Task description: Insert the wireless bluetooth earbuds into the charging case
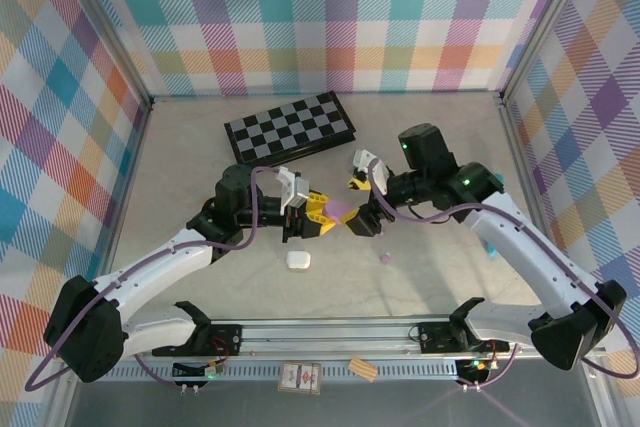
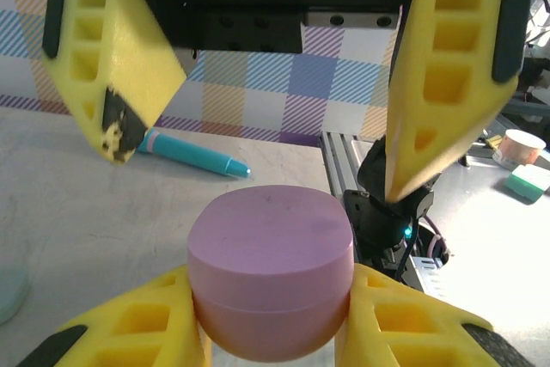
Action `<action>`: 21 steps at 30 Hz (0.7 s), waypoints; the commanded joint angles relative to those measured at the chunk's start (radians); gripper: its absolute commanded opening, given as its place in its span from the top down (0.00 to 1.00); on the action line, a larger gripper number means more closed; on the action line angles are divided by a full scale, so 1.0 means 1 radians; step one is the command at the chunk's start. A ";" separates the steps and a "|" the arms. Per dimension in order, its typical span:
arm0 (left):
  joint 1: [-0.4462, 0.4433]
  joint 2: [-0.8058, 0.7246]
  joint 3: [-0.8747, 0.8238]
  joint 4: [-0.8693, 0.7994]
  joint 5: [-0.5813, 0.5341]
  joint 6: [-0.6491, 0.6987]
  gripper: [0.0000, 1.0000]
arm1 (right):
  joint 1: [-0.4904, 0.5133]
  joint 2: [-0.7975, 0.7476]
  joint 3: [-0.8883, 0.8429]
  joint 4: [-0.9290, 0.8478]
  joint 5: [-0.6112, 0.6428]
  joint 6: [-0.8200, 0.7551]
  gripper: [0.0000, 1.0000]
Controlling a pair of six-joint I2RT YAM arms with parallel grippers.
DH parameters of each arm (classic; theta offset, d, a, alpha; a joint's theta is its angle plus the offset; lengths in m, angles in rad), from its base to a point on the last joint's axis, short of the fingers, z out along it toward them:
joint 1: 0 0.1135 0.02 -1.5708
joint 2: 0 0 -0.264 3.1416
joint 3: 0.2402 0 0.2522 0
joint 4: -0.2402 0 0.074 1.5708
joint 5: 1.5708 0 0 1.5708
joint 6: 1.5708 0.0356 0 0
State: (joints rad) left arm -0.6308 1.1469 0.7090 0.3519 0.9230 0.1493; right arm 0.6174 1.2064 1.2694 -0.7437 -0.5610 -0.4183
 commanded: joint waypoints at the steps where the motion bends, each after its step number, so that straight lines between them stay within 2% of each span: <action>1: -0.007 -0.010 0.001 0.052 0.016 -0.007 0.70 | 0.002 0.019 -0.013 0.058 0.041 -0.017 0.10; 5: -0.008 -0.012 0.009 0.044 0.022 -0.007 0.70 | 0.002 0.029 -0.018 0.084 0.138 0.005 0.12; 9: -0.007 -0.013 0.008 0.038 0.022 -0.001 0.70 | -0.002 0.006 -0.023 0.092 0.171 0.012 0.14; 15: -0.007 -0.007 0.007 0.047 0.024 0.000 0.70 | -0.030 -0.042 -0.044 0.121 0.128 0.037 0.17; 21: -0.007 -0.008 0.010 0.048 0.023 -0.003 0.70 | -0.009 -0.026 -0.033 0.068 0.026 -0.022 0.13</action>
State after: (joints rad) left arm -0.6300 1.1492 0.7090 0.3477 0.8913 0.1459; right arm 0.5972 1.1728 1.2381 -0.6666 -0.4938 -0.4065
